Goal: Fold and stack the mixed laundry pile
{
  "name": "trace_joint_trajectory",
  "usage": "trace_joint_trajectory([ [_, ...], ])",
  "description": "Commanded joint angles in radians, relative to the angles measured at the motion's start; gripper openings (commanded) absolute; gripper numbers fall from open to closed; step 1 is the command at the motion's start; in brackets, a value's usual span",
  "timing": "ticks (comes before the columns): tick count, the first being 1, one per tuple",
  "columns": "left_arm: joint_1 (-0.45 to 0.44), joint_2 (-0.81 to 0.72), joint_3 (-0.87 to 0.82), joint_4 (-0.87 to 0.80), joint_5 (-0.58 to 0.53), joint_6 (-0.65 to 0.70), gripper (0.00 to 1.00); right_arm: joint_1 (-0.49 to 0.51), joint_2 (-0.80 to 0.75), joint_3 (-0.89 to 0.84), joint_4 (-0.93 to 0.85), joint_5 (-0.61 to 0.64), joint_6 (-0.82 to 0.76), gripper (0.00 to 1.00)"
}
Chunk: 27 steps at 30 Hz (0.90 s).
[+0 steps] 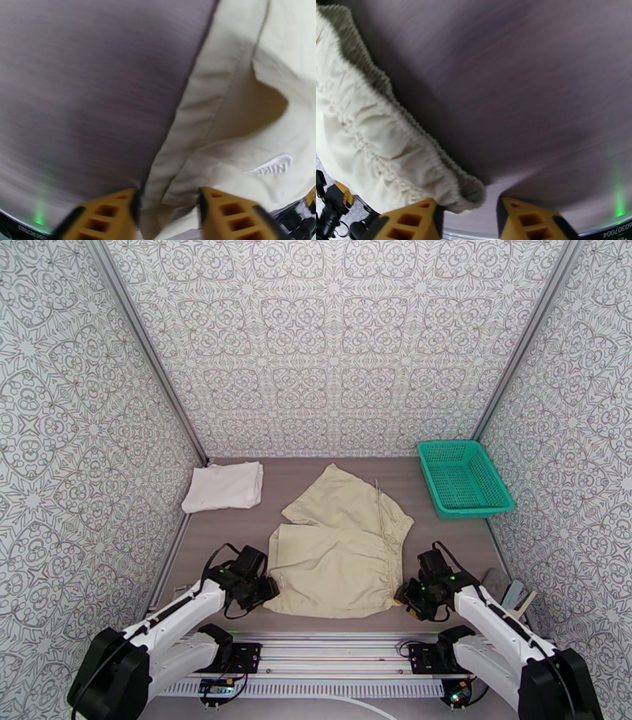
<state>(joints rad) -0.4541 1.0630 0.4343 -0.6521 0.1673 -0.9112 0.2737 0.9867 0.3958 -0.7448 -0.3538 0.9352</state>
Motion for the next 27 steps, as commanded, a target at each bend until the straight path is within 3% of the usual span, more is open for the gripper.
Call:
trace_joint_trajectory([
  [1, -0.033, -0.009, -0.001, 0.169, 0.086, -0.014, 0.17, 0.014, -0.014, -0.003, 0.130, -0.001, 0.011, 0.26],
  [4, -0.033, -0.066, 0.018, 0.168, 0.046, -0.007, 0.00, 0.013, -0.060, 0.005, 0.115, 0.003, 0.017, 0.17],
  [11, 0.011, -0.141, 0.150, 0.078, 0.016, 0.092, 0.00, 0.015, -0.142, 0.079, 0.000, 0.050, 0.017, 0.00],
  [19, 0.099, -0.092, 0.377, 0.066, 0.031, 0.220, 0.00, 0.014, -0.200, 0.216, -0.112, 0.101, 0.022, 0.00],
  [27, 0.176, 0.157, 0.688, 0.188, 0.075, 0.337, 0.00, -0.022, -0.129, 0.431, -0.150, 0.239, -0.010, 0.00],
])
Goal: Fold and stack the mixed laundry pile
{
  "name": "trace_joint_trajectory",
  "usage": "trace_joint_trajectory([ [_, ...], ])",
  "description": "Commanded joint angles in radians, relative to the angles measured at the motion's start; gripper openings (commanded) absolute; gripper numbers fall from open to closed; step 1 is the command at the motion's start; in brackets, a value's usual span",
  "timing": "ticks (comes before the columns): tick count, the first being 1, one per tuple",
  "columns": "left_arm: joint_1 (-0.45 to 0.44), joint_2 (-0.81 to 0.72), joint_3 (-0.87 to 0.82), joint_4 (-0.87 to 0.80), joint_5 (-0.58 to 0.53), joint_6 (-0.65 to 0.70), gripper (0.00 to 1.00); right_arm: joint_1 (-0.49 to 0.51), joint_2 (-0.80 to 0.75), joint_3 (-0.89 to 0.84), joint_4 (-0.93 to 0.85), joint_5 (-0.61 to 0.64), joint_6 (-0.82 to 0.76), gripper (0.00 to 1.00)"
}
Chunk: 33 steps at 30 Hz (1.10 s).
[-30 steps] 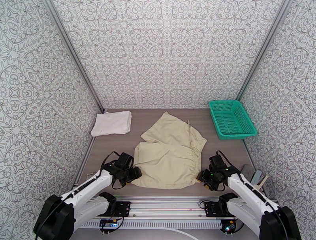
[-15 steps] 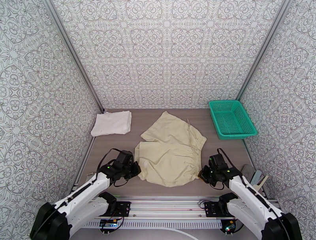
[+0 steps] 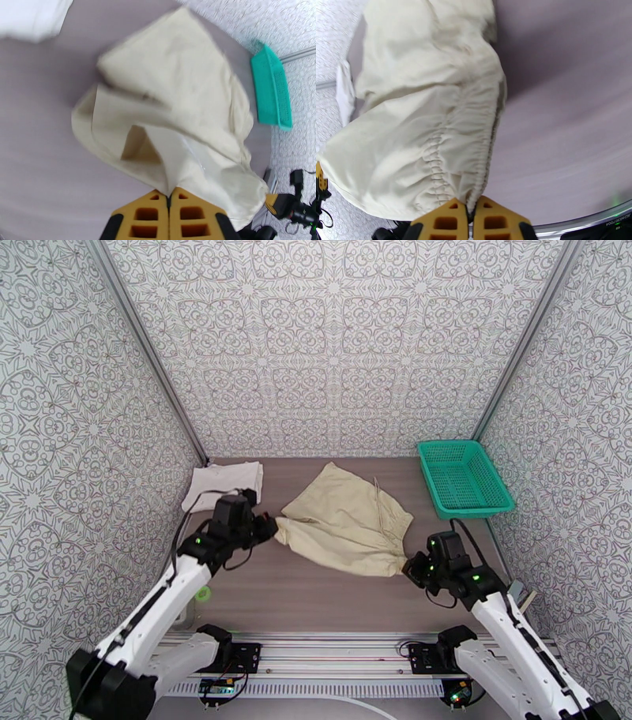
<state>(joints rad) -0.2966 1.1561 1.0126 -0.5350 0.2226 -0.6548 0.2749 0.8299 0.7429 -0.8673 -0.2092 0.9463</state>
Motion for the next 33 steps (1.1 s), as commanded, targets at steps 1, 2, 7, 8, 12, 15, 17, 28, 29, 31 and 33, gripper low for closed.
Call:
trace_joint_trajectory([
  [1, 0.023, 0.100, 0.152, 0.080, 0.020, 0.092, 0.00, -0.036, 0.043, 0.106, -0.024, 0.101, -0.025, 0.00],
  [2, 0.028, 0.137, 0.200, 0.091, 0.020, 0.103, 0.00, -0.051, 0.064, 0.131, -0.015, 0.101, -0.033, 0.00],
  [7, 0.043, 0.316, 0.403, 0.149, 0.034, 0.138, 0.00, -0.108, 0.200, 0.261, 0.036, 0.075, -0.081, 0.00],
  [8, 0.046, 0.354, 0.440, 0.158, 0.052, 0.142, 0.00, -0.117, 0.230, 0.288, 0.047, 0.073, -0.091, 0.00],
  [12, 0.057, 0.494, 0.559, 0.190, 0.061, 0.152, 0.00, -0.167, 0.353, 0.372, 0.092, 0.051, -0.131, 0.00],
  [15, 0.073, 0.598, 0.635, 0.206, 0.070, 0.142, 0.00, -0.213, 0.434, 0.407, 0.140, 0.016, -0.140, 0.00],
  [17, 0.081, 0.664, 0.680, 0.215, 0.076, 0.135, 0.00, -0.235, 0.492, 0.424, 0.174, -0.017, -0.142, 0.00],
  [28, 0.076, 1.057, 0.950, 0.260, 0.087, 0.083, 0.00, -0.294, 0.816, 0.492, 0.329, -0.116, -0.135, 0.02],
  [29, 0.075, 1.100, 0.973, 0.275, 0.091, 0.071, 0.00, -0.296, 0.842, 0.502, 0.338, -0.115, -0.135, 0.03],
  [31, 0.077, 1.163, 1.010, 0.315, 0.099, 0.049, 0.01, -0.299, 0.902, 0.530, 0.355, -0.111, -0.144, 0.10],
  [33, 0.077, 1.216, 1.032, 0.369, 0.110, 0.022, 0.15, -0.304, 0.964, 0.565, 0.371, -0.112, -0.168, 0.19],
])
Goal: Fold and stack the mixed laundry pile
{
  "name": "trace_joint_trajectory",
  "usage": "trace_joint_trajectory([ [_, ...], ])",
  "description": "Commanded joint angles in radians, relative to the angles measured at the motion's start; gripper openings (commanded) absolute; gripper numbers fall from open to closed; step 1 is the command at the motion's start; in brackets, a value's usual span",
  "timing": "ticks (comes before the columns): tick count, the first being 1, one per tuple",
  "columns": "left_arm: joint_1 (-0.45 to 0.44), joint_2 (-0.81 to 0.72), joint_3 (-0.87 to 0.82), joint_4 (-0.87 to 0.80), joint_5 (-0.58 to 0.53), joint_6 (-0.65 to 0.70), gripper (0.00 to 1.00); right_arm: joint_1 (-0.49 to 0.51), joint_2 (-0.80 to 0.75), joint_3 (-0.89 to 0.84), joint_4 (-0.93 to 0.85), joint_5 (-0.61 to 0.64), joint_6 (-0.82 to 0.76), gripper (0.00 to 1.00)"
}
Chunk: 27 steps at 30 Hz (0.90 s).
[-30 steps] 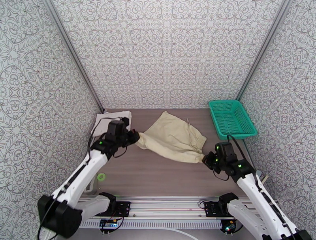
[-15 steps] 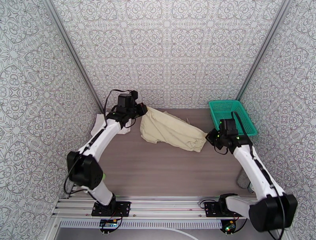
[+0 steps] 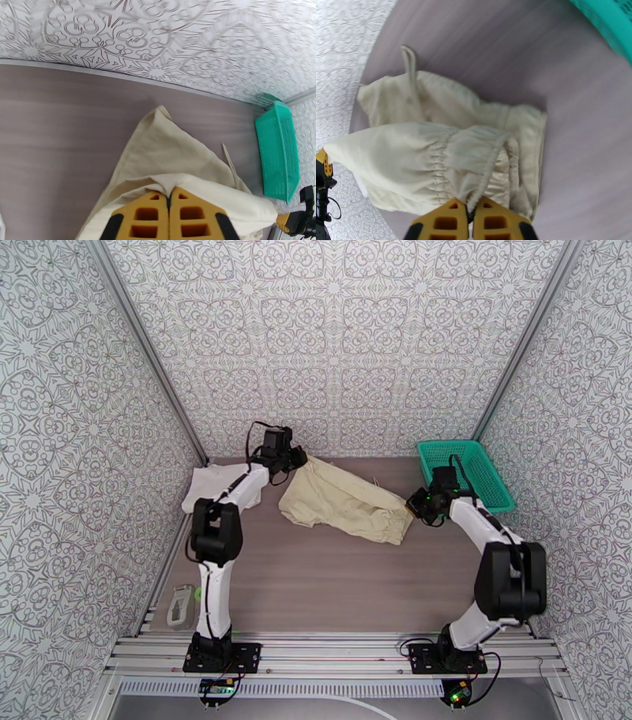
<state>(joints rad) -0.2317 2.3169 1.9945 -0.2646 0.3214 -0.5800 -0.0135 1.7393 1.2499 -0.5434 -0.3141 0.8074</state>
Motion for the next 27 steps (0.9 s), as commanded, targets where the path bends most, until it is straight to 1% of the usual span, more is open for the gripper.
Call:
trace_joint_trajectory([
  [1, 0.014, 0.080, 0.065, 0.118, 0.013, -0.066, 0.26, -0.018, 0.089, 0.083, 0.047, -0.009, -0.043, 0.27],
  [2, 0.014, 0.102, 0.076, 0.134, 0.015, -0.073, 0.36, -0.021, 0.120, 0.108, 0.055, -0.021, -0.063, 0.32],
  [3, 0.014, 0.117, 0.081, 0.146, 0.012, -0.078, 0.40, -0.022, 0.145, 0.131, 0.056, -0.029, -0.076, 0.36],
  [4, 0.015, 0.130, 0.081, 0.162, 0.010, -0.085, 0.45, -0.022, 0.170, 0.158, 0.042, -0.034, -0.092, 0.41],
  [6, 0.019, 0.135, 0.082, 0.185, 0.009, -0.086, 0.52, -0.024, 0.194, 0.200, 0.030, -0.046, -0.118, 0.48],
  [8, 0.027, 0.122, 0.081, 0.181, 0.000, -0.076, 0.60, -0.025, 0.198, 0.233, 0.008, -0.028, -0.137, 0.54],
  [10, 0.035, 0.083, 0.052, 0.173, -0.011, -0.068, 0.63, -0.025, 0.187, 0.263, -0.029, -0.006, -0.164, 0.57],
  [14, 0.036, -0.081, -0.106, 0.159, -0.030, -0.019, 0.64, -0.018, 0.095, 0.222, -0.054, 0.013, -0.206, 0.55],
  [16, 0.025, -0.182, -0.197, 0.130, -0.031, 0.003, 0.60, 0.002, 0.038, 0.173, -0.058, 0.016, -0.228, 0.52],
  [18, 0.005, -0.259, -0.290, 0.105, -0.024, 0.023, 0.54, 0.040, -0.005, 0.128, -0.044, 0.010, -0.248, 0.48],
  [20, -0.025, -0.317, -0.367, 0.060, -0.034, 0.042, 0.42, 0.092, -0.008, 0.107, -0.017, -0.033, -0.254, 0.43],
  [22, -0.056, -0.354, -0.438, 0.042, -0.047, 0.051, 0.33, 0.151, 0.014, 0.102, 0.036, -0.072, -0.271, 0.39],
  [23, -0.068, -0.368, -0.474, 0.042, -0.048, 0.048, 0.29, 0.184, 0.038, 0.111, 0.053, -0.082, -0.286, 0.39],
  [27, -0.102, -0.382, -0.575, 0.063, -0.047, 0.021, 0.19, 0.276, 0.163, 0.199, 0.083, -0.096, -0.319, 0.32],
])
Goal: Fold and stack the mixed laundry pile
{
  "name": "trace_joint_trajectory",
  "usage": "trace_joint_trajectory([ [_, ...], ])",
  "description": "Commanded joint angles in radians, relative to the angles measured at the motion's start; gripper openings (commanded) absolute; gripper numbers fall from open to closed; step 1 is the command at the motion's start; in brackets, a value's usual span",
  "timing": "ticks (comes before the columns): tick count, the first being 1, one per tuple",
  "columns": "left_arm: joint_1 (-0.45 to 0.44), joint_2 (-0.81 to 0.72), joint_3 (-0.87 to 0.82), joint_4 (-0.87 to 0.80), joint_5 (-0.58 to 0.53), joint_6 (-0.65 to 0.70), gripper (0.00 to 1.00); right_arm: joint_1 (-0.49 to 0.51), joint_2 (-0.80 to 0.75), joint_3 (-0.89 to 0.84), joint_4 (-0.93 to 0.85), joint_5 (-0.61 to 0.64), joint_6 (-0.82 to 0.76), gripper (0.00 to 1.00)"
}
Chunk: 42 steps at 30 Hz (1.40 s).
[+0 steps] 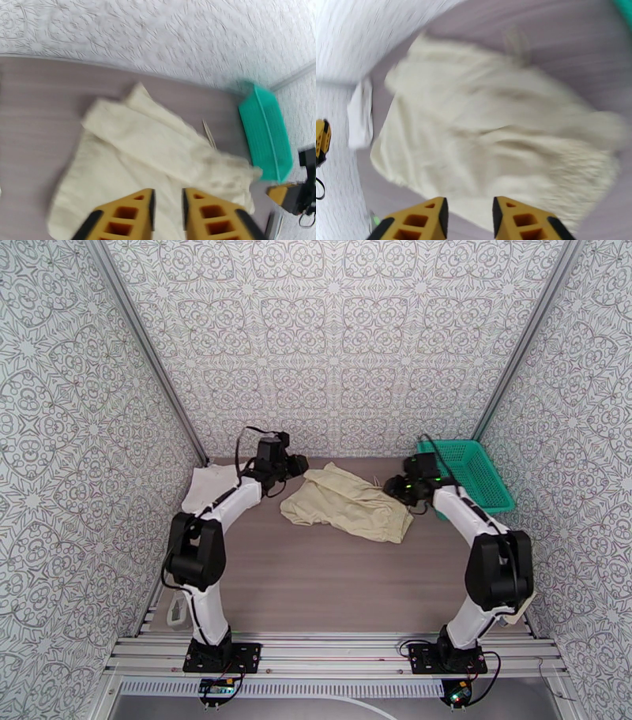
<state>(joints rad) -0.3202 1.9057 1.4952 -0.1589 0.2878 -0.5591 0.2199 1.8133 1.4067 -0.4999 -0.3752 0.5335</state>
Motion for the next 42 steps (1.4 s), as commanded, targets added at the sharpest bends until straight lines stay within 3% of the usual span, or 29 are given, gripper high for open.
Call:
trace_joint_trajectory([
  [1, -0.018, 0.032, -0.094, -0.038, -0.013, -0.008, 0.18, 0.062, 0.128, 0.079, 0.036, -0.042, -0.052, 0.30],
  [5, -0.023, 0.040, -0.146, -0.025, -0.033, -0.009, 0.14, 0.125, 0.262, 0.207, 0.018, -0.035, -0.077, 0.27],
  [11, -0.017, 0.077, -0.162, -0.063, -0.098, 0.013, 0.12, 0.137, 0.414, 0.350, 0.036, -0.012, -0.062, 0.20],
  [25, 0.003, 0.087, -0.251, -0.062, -0.101, 0.014, 0.09, 0.089, 0.621, 0.605, 0.061, 0.157, -0.069, 0.16],
  [29, 0.006, 0.075, -0.293, -0.062, -0.100, 0.019, 0.07, 0.054, 0.682, 0.698, 0.017, 0.154, -0.048, 0.16],
  [34, 0.020, 0.040, -0.380, -0.038, -0.102, 0.020, 0.04, 0.026, 0.697, 0.779, -0.061, 0.141, -0.072, 0.21],
  [38, 0.032, 0.010, -0.410, -0.020, -0.087, 0.036, 0.05, 0.005, 0.641, 0.810, -0.094, 0.145, -0.088, 0.32],
  [42, 0.039, -0.020, -0.394, -0.030, -0.081, 0.056, 0.04, -0.006, 0.571, 0.842, -0.170, 0.148, -0.129, 0.35],
])
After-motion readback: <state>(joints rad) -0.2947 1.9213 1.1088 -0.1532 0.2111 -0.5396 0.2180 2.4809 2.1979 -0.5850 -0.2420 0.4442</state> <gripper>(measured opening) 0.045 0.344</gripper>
